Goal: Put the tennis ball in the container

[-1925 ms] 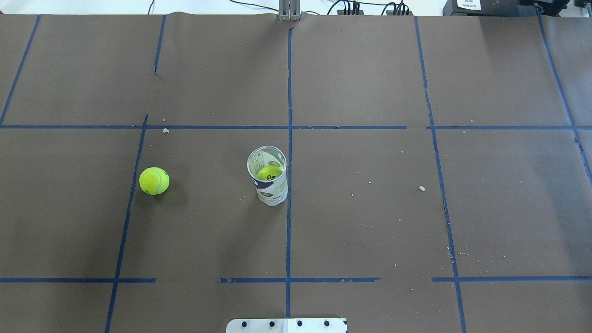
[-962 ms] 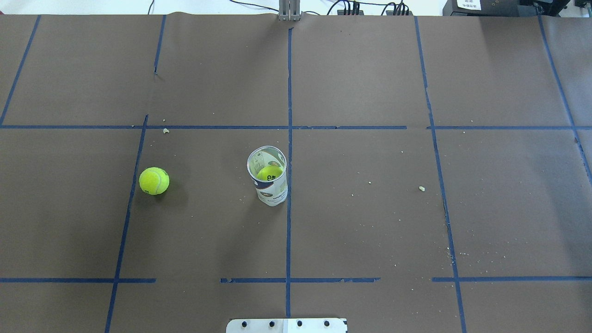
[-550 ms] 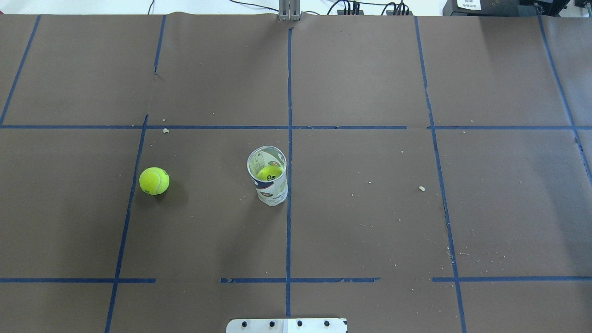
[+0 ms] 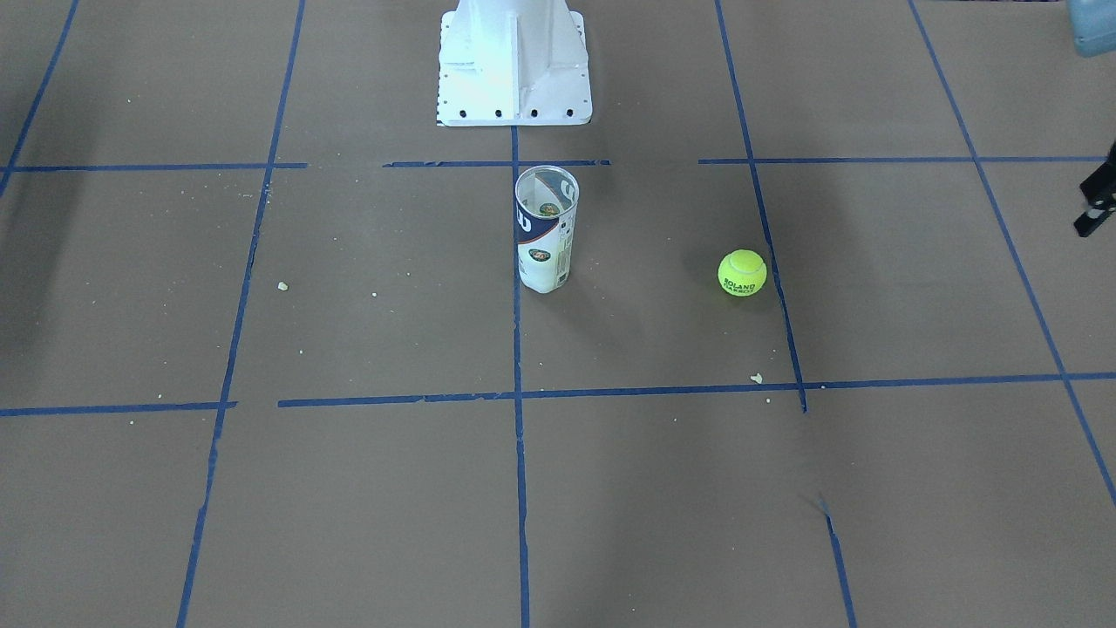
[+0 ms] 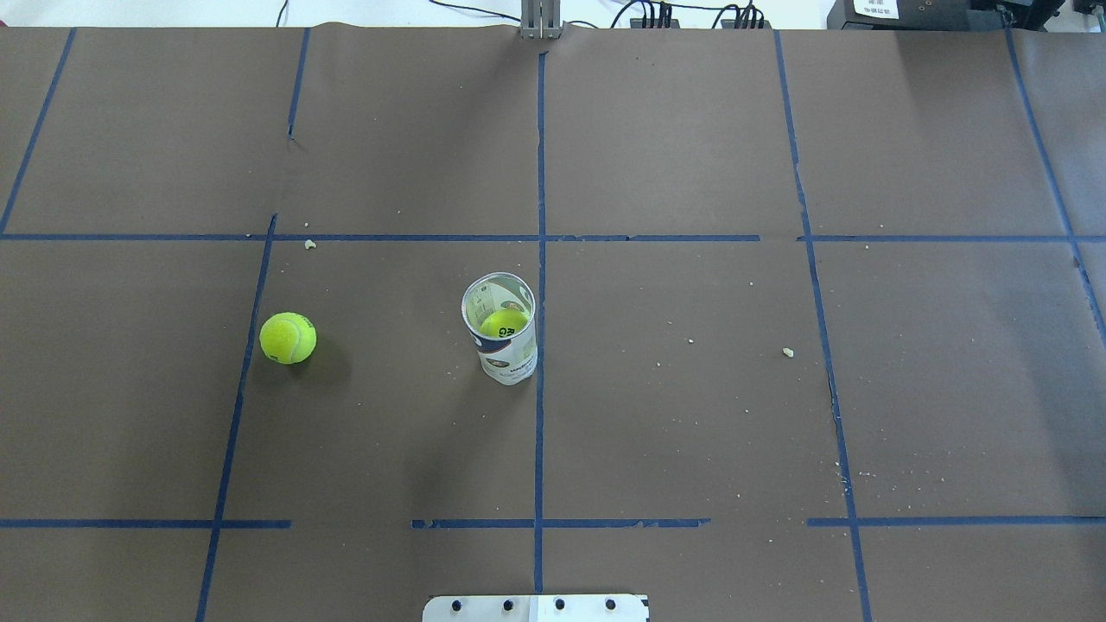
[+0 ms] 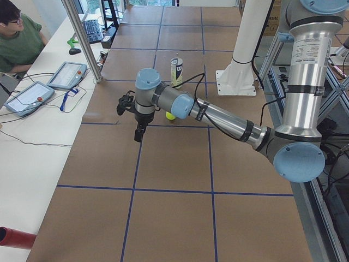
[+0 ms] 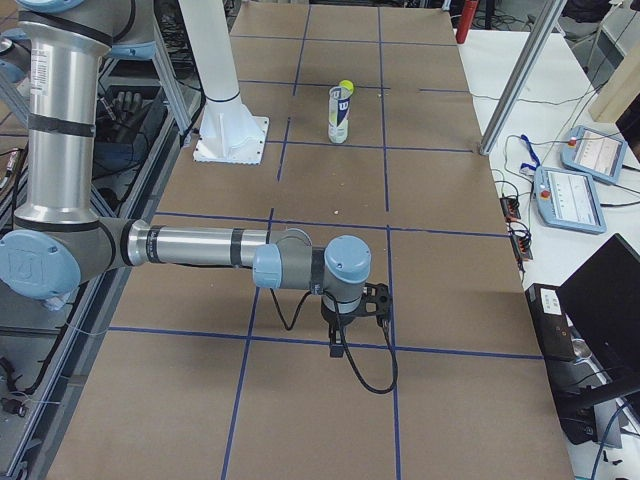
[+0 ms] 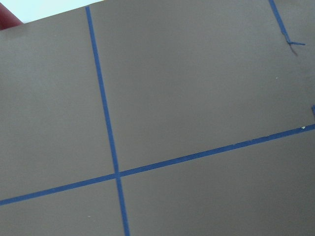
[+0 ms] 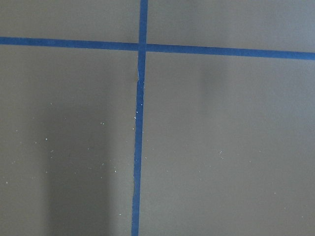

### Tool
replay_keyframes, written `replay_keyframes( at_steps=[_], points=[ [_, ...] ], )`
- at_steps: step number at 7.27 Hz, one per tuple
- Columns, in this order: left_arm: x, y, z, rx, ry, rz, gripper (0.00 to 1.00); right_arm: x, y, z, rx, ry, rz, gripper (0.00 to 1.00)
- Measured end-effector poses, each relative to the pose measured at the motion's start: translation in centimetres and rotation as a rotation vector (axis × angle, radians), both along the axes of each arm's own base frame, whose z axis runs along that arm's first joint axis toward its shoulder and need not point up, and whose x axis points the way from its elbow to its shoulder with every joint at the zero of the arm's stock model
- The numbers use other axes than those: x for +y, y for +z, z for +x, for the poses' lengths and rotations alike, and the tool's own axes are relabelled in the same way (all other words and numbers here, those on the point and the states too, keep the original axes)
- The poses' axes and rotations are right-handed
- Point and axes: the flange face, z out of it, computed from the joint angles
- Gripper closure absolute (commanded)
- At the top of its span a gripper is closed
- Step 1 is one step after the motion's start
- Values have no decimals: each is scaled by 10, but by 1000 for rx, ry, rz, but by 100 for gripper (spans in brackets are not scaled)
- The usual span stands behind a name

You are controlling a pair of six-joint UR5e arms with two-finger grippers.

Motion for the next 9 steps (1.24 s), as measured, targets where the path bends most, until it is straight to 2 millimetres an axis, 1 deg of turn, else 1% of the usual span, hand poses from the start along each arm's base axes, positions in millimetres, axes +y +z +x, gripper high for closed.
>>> replay_keyframes(
  at_steps=[1, 2, 4, 5, 6, 7, 9],
  points=[
    [7, -15, 41, 31, -45, -46, 0, 0, 0, 0, 0, 0, 0, 0],
    [15, -27, 84, 64, -92, -83, 0, 0, 0, 0, 0, 0, 0, 0],
    [39, -43, 164, 134, -158, -154, 0, 0, 0, 0, 0, 0, 0, 0],
    [50, -50, 199, 150, -183, -175, 0, 0, 0, 0, 0, 0, 0, 0],
    [55, -56, 231, 153, -198, -187, 0, 0, 0, 0, 0, 0, 0, 0],
    [62, -58, 260, 146, -207, -196, 0, 0, 0, 0, 0, 0, 0, 0],
    [72, -58, 303, 128, -222, -203, 0, 0, 0, 0, 0, 0, 0, 0]
  ],
)
